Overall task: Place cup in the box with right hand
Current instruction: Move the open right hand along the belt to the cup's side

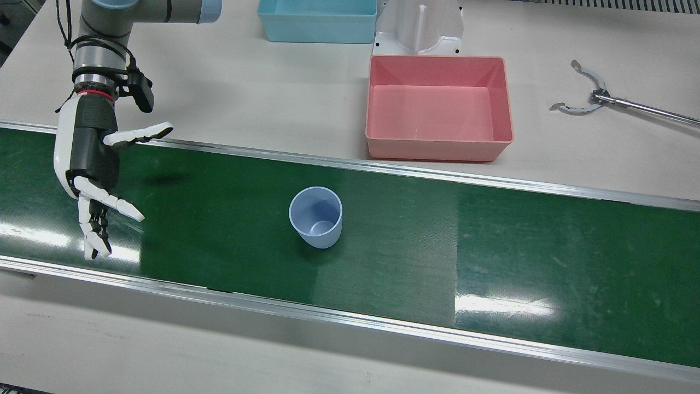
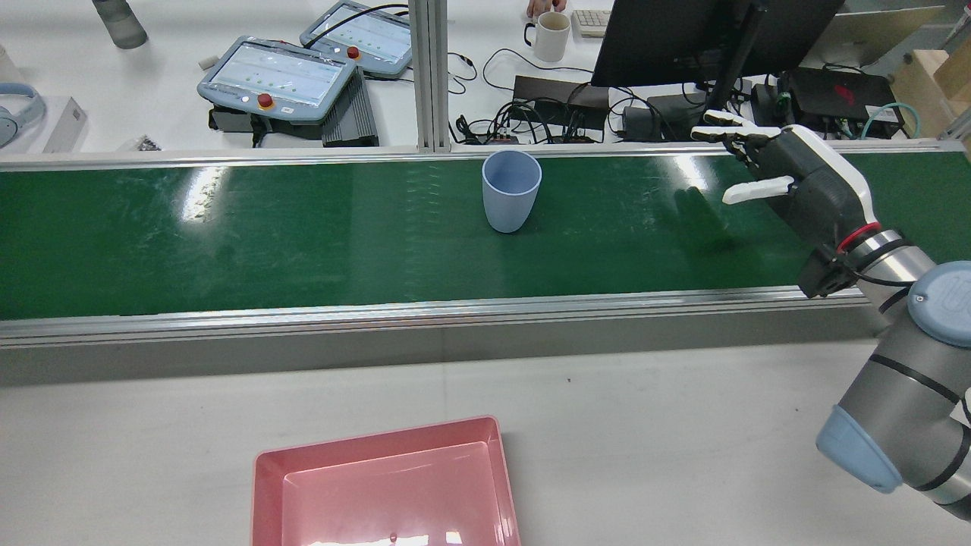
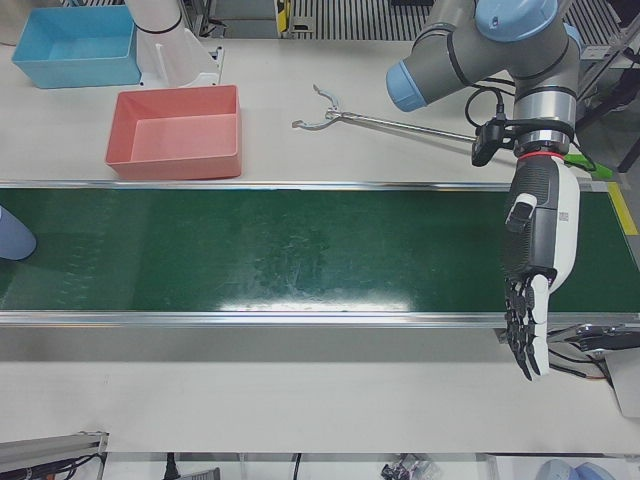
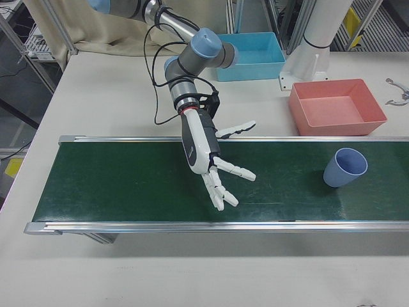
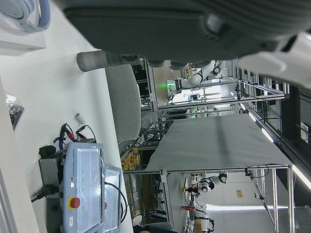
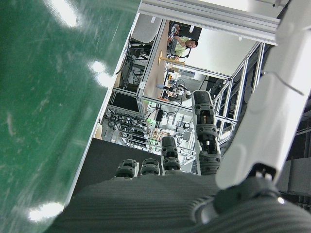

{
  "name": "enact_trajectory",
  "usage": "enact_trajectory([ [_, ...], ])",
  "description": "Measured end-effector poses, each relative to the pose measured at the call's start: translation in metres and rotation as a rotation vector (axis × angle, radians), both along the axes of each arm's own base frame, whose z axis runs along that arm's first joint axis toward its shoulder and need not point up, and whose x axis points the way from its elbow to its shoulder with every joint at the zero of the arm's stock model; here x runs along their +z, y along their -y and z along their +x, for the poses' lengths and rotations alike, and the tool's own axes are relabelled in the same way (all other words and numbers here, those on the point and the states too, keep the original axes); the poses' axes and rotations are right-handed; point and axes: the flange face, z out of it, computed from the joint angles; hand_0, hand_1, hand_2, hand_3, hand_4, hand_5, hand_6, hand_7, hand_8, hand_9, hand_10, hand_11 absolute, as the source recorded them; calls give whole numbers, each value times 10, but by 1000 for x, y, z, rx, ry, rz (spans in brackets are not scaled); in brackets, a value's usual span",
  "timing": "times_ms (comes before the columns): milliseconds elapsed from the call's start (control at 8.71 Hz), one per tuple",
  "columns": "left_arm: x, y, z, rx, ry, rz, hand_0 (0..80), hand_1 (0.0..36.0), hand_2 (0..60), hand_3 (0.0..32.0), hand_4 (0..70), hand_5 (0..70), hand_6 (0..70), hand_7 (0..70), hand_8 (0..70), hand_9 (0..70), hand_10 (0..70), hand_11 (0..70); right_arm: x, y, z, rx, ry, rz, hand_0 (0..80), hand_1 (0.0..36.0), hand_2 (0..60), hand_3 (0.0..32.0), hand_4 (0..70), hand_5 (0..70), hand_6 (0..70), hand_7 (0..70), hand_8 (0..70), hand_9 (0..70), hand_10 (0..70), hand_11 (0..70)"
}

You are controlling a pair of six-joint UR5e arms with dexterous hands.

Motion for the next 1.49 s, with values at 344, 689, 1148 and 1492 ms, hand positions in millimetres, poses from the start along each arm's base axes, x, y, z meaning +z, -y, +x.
enact_trajectory([
  [344,0,0,0,-1,0,0,0,0,0,0,0,0,0,0,0,0,0,0,-3,1,-3,-2,3,5,521,102,0,0,278,48,61,225,25,65,31,60],
  [689,0,0,0,0,0,0,0,0,0,0,0,0,0,0,0,0,0,0,-12,5,-7,-1,3,15,523,105,0,0,276,48,61,241,25,69,30,59],
  [1148,0,0,0,0,0,0,0,0,0,0,0,0,0,0,0,0,0,0,-7,24,-17,68,-91,24,512,97,0,0,290,49,68,233,40,87,54,93],
  [1492,0,0,-1,-1,0,0,0,0,0,0,0,0,0,0,0,0,0,0,-6,50,-38,77,-101,39,513,102,0,0,309,49,73,262,38,91,57,97],
])
